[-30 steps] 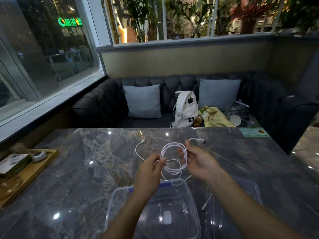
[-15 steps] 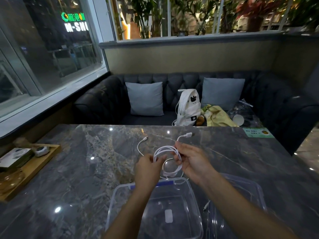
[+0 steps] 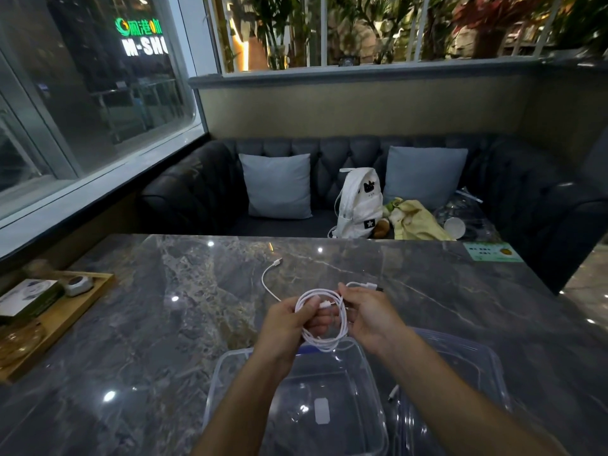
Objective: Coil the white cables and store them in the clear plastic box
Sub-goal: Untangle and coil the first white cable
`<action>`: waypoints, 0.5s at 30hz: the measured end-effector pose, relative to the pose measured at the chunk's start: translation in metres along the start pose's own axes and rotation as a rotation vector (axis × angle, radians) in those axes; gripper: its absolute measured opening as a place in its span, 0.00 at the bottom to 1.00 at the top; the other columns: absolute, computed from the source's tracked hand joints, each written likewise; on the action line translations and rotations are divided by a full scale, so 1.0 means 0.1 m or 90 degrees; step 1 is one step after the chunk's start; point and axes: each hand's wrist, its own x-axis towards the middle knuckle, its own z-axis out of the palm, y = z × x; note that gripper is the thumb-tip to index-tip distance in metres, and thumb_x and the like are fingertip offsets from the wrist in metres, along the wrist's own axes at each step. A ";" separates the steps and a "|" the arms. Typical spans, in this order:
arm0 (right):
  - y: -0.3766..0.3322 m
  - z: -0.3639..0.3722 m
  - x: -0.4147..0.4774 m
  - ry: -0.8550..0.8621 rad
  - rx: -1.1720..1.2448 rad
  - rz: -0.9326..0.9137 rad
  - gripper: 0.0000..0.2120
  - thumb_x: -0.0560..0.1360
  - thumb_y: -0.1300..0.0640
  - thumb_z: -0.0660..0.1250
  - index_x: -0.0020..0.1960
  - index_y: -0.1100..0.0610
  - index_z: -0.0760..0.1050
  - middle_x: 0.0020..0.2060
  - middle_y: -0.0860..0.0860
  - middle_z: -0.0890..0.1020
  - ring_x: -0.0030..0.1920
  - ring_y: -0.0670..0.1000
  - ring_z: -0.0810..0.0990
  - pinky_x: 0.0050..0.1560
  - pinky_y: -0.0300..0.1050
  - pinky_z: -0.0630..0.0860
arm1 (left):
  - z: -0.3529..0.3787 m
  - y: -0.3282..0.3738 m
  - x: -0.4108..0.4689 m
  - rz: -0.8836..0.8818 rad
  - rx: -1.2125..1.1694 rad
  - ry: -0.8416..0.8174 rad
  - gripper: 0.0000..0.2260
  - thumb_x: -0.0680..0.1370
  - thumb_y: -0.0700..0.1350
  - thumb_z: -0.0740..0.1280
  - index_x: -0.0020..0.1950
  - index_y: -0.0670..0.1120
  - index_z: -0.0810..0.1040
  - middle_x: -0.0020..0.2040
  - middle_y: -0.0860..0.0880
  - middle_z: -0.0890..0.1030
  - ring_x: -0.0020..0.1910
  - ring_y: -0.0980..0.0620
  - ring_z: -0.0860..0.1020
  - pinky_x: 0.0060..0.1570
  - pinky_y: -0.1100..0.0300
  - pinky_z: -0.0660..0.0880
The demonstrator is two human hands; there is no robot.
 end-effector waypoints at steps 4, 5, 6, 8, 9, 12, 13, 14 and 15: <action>-0.02 -0.03 0.02 0.014 -0.051 0.028 0.07 0.77 0.63 0.61 0.40 0.62 0.72 0.37 0.61 0.77 0.34 0.58 0.78 0.41 0.53 0.78 | -0.06 -0.04 -0.02 0.015 0.043 -0.059 0.07 0.73 0.39 0.67 0.47 0.42 0.83 0.42 0.41 0.86 0.41 0.47 0.83 0.41 0.58 0.79; -0.02 -0.03 0.02 0.024 -0.061 0.031 0.06 0.77 0.63 0.60 0.42 0.62 0.72 0.37 0.61 0.77 0.35 0.57 0.78 0.41 0.53 0.78 | -0.06 -0.06 -0.02 0.014 0.029 -0.080 0.08 0.72 0.36 0.67 0.48 0.42 0.83 0.43 0.42 0.86 0.42 0.47 0.83 0.41 0.59 0.79; -0.02 -0.03 0.03 0.027 -0.068 0.033 0.06 0.77 0.63 0.60 0.42 0.62 0.72 0.37 0.61 0.77 0.35 0.58 0.78 0.42 0.54 0.78 | -0.06 -0.06 -0.02 0.013 0.015 -0.094 0.11 0.71 0.32 0.66 0.49 0.42 0.83 0.44 0.42 0.85 0.43 0.47 0.83 0.43 0.58 0.80; -0.02 -0.02 0.03 0.016 -0.066 0.036 0.08 0.77 0.64 0.59 0.39 0.62 0.72 0.38 0.62 0.77 0.38 0.59 0.77 0.45 0.55 0.76 | -0.04 -0.05 -0.03 0.022 0.026 -0.081 0.16 0.68 0.26 0.64 0.47 0.43 0.83 0.44 0.43 0.85 0.46 0.46 0.83 0.46 0.57 0.79; -0.01 -0.01 0.03 0.011 -0.061 0.037 0.09 0.77 0.64 0.59 0.39 0.62 0.72 0.38 0.62 0.77 0.38 0.59 0.77 0.45 0.54 0.76 | -0.02 -0.03 -0.04 0.031 0.046 -0.061 0.17 0.67 0.25 0.64 0.46 0.43 0.83 0.43 0.43 0.86 0.45 0.47 0.83 0.45 0.58 0.79; 0.01 0.00 0.01 0.004 -0.042 0.037 0.11 0.77 0.64 0.59 0.37 0.62 0.73 0.35 0.59 0.78 0.30 0.54 0.78 0.30 0.44 0.78 | 0.03 0.03 -0.08 0.077 0.147 0.009 0.15 0.66 0.26 0.67 0.43 0.44 0.80 0.36 0.51 0.85 0.38 0.55 0.82 0.37 0.66 0.77; 0.01 0.00 0.00 0.003 -0.041 0.036 0.11 0.77 0.63 0.59 0.37 0.61 0.74 0.34 0.58 0.78 0.28 0.52 0.78 0.26 0.41 0.76 | 0.04 0.04 -0.09 0.103 0.207 0.025 0.14 0.67 0.27 0.68 0.42 0.46 0.79 0.35 0.52 0.85 0.37 0.58 0.82 0.37 0.68 0.76; 0.01 -0.01 0.00 0.002 -0.045 0.037 0.11 0.76 0.63 0.59 0.37 0.61 0.74 0.33 0.58 0.78 0.27 0.52 0.78 0.25 0.40 0.74 | 0.05 0.05 -0.10 0.129 0.272 0.036 0.13 0.69 0.29 0.68 0.42 0.48 0.79 0.35 0.53 0.84 0.36 0.59 0.81 0.37 0.68 0.75; 0.01 -0.01 0.00 -0.001 -0.051 0.038 0.10 0.76 0.63 0.60 0.37 0.61 0.74 0.32 0.57 0.78 0.27 0.52 0.78 0.26 0.40 0.73 | 0.05 0.04 -0.11 0.151 0.335 0.046 0.11 0.71 0.32 0.68 0.42 0.49 0.78 0.37 0.53 0.83 0.37 0.59 0.80 0.38 0.66 0.75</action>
